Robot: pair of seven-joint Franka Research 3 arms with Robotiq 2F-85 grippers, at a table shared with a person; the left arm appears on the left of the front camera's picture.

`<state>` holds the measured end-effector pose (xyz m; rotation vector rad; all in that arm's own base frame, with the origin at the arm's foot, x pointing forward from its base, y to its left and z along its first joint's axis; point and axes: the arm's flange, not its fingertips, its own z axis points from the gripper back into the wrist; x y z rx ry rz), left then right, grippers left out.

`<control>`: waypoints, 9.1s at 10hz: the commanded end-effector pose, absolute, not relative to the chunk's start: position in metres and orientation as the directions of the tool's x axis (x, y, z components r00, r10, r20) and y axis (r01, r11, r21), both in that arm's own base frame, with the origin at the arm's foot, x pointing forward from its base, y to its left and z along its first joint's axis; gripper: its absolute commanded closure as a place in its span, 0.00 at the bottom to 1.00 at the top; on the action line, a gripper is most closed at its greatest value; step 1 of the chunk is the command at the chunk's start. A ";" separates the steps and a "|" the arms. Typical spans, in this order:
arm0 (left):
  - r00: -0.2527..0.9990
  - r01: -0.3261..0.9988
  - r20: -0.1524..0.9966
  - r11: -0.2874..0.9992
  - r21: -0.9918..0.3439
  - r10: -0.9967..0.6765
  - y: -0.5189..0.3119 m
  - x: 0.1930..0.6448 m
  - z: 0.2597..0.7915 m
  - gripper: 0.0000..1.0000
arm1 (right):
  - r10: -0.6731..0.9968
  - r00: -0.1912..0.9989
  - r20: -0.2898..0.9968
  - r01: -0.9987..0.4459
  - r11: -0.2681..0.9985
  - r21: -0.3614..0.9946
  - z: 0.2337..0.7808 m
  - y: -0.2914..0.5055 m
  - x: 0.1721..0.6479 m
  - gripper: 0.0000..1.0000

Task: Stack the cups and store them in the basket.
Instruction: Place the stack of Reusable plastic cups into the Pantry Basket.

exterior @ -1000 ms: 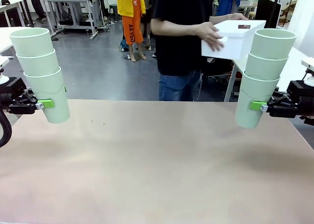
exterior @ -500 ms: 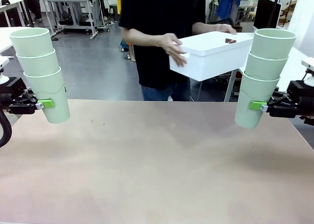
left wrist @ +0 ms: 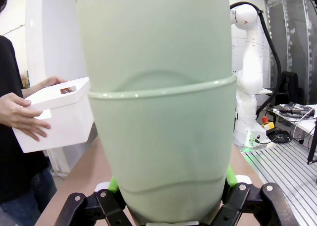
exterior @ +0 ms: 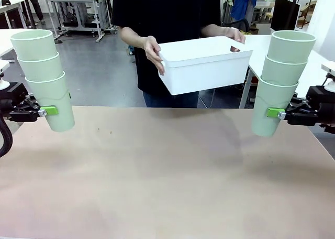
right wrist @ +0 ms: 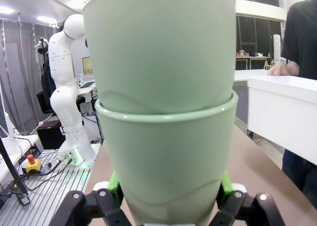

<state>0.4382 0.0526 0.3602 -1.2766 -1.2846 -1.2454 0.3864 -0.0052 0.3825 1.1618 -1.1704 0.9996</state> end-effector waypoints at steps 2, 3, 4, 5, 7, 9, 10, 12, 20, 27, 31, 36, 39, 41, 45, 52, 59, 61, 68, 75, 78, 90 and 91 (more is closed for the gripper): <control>-0.056 0.997 0.995 -0.046 0.060 0.084 0.051 0.437 0.366 0.15 | -0.005 0.131 0.991 -0.980 0.149 0.131 0.387 -0.003 0.387 0.14; -0.056 0.997 0.995 -0.046 0.060 0.084 0.051 0.437 0.366 0.15 | -0.005 0.131 0.991 -0.980 0.149 0.131 0.387 -0.003 0.387 0.14; -0.056 0.997 0.995 -0.046 0.060 0.084 0.051 0.437 0.366 0.15 | -0.005 0.131 0.991 -0.980 0.149 0.131 0.387 -0.003 0.387 0.14; -0.056 0.997 0.995 -0.046 0.060 0.084 0.051 0.437 0.366 0.15 | -0.005 0.131 0.991 -0.980 0.149 0.131 0.387 -0.003 0.387 0.14; -0.056 0.997 0.995 -0.046 0.060 0.084 0.051 0.437 0.366 0.15 | -0.005 0.131 0.991 -0.980 0.149 0.131 0.387 -0.003 0.387 0.14; -0.056 0.997 0.995 -0.046 0.060 0.084 0.051 0.437 0.366 0.15 | -0.005 0.131 0.991 -0.980 0.149 0.131 0.387 -0.003 0.387 0.14; -0.056 0.997 0.995 -0.046 0.060 0.084 0.051 0.437 0.366 0.15 | -0.005 0.131 0.991 -0.980 0.149 0.131 0.387 -0.003 0.387 0.14; -0.056 0.997 0.995 -0.046 0.060 0.084 0.051 0.437 0.366 0.15 | -0.005 0.131 0.991 -0.980 0.149 0.131 0.387 -0.003 0.387 0.14; -0.056 0.997 0.995 -0.046 0.060 0.084 0.051 0.437 0.366 0.15 | -0.005 0.131 0.991 -0.980 0.149 0.131 0.387 -0.003 0.387 0.14; -0.056 0.997 0.995 -0.046 0.060 0.084 0.051 0.437 0.366 0.15 | -0.005 0.131 0.991 -0.980 0.149 0.131 0.387 -0.003 0.387 0.14; -0.056 0.997 0.995 -0.046 0.060 0.084 0.051 0.437 0.366 0.15 | -0.005 0.131 0.991 -0.980 0.149 0.131 0.387 -0.003 0.387 0.14; -0.056 0.997 0.995 -0.046 0.060 0.084 0.051 0.437 0.366 0.15 | -0.005 0.131 0.991 -0.980 0.149 0.131 0.387 -0.003 0.387 0.14; -0.056 0.997 0.995 -0.046 0.060 0.084 0.051 0.437 0.366 0.15 | -0.005 0.131 0.991 -0.980 0.149 0.131 0.387 -0.003 0.387 0.14; -0.049 0.998 0.996 -0.039 0.052 0.072 0.055 0.441 0.377 0.15 | -0.005 0.131 0.991 -0.980 0.149 0.131 0.387 -0.003 0.387 0.14; -0.036 0.999 0.999 -0.016 0.035 -0.010 0.038 0.444 0.462 0.15 | -0.005 0.131 0.991 -0.980 0.149 0.131 0.387 -0.003 0.387 0.14; -0.075 0.997 0.951 -0.041 0.066 -0.301 -0.096 0.443 0.578 0.15 | -0.005 0.131 0.991 -0.980 0.149 0.131 0.387 -0.003 0.387 0.14; -0.090 0.996 0.801 -0.036 0.086 -0.591 -0.213 0.473 0.582 0.15 | -0.005 0.131 0.991 -0.980 0.149 0.131 0.387 -0.003 0.387 0.14; -0.087 0.996 0.754 -0.035 0.085 -0.652 -0.230 0.490 0.567 0.15 | -0.005 0.131 0.991 -0.980 0.149 0.131 0.387 -0.003 0.387 0.14; -0.031 0.996 0.562 0.019 0.083 -0.827 -0.264 0.524 0.511 0.15 | -0.005 0.131 0.991 -0.980 0.149 0.131 0.387 -0.003 0.387 0.14; -0.007 0.996 0.382 0.027 0.086 -0.924 -0.292 0.539 0.463 0.15 | -0.005 0.131 0.991 -0.980 0.149 0.131 0.387 -0.003 0.387 0.14; 0.002 0.997 0.344 0.028 0.072 -0.939 -0.304 0.542 0.445 0.15 | -0.005 0.131 0.991 -0.980 0.149 0.131 0.387 -0.003 0.387 0.14; 0.004 0.985 0.243 0.047 0.169 -0.970 -0.321 0.529 0.421 0.00 | -0.005 0.131 0.991 -0.980 0.149 0.131 0.387 -0.003 0.387 0.14; 0.000 0.983 0.240 0.044 0.180 -0.971 -0.321 0.529 0.423 0.00 | -0.005 0.131 0.991 -0.980 0.149 0.131 0.387 -0.003 0.387 0.14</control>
